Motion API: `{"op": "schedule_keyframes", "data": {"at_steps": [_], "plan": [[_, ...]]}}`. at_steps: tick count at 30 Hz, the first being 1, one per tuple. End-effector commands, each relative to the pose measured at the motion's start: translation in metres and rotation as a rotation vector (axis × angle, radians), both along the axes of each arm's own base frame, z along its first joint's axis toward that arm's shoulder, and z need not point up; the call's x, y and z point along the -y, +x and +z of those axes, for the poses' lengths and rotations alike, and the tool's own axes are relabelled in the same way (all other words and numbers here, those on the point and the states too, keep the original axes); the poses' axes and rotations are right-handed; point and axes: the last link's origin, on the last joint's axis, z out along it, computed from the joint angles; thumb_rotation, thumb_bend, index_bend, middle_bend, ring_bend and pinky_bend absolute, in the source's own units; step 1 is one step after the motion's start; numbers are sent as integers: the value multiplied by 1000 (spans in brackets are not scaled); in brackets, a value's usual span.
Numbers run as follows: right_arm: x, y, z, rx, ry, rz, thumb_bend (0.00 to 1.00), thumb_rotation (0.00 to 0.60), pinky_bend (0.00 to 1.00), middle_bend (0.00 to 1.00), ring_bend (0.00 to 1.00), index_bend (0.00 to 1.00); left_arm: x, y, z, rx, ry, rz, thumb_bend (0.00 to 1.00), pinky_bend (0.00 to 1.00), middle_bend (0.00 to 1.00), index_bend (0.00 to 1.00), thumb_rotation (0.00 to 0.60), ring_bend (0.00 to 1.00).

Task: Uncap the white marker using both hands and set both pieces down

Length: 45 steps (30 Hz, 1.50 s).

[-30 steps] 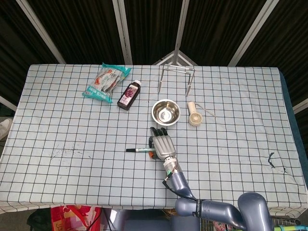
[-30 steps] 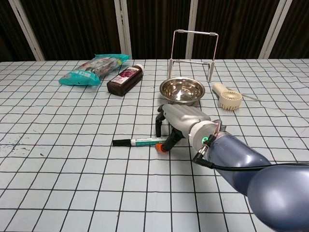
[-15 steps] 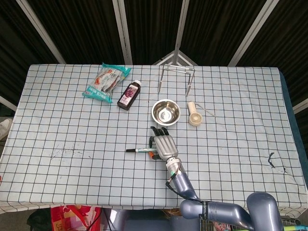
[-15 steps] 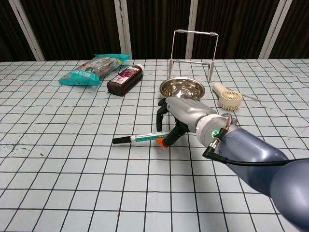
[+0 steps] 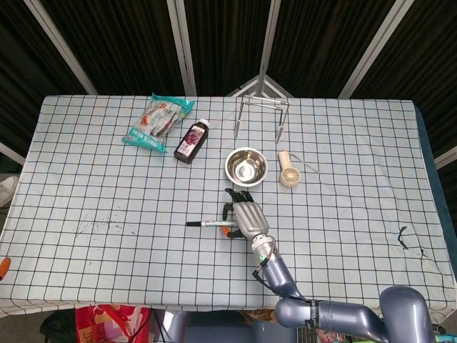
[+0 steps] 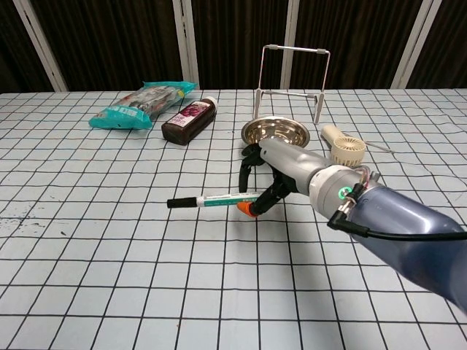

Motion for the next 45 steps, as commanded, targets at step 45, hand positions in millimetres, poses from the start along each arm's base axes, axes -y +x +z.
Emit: {"op": "schedule_keyframes", "data": {"at_steps": [45], "plan": [[-9,9,157,112,-163,47,470,600,73,97,149,750,-78,160,-111,210,-50,-469,393,92,151,297,600,0]]}}
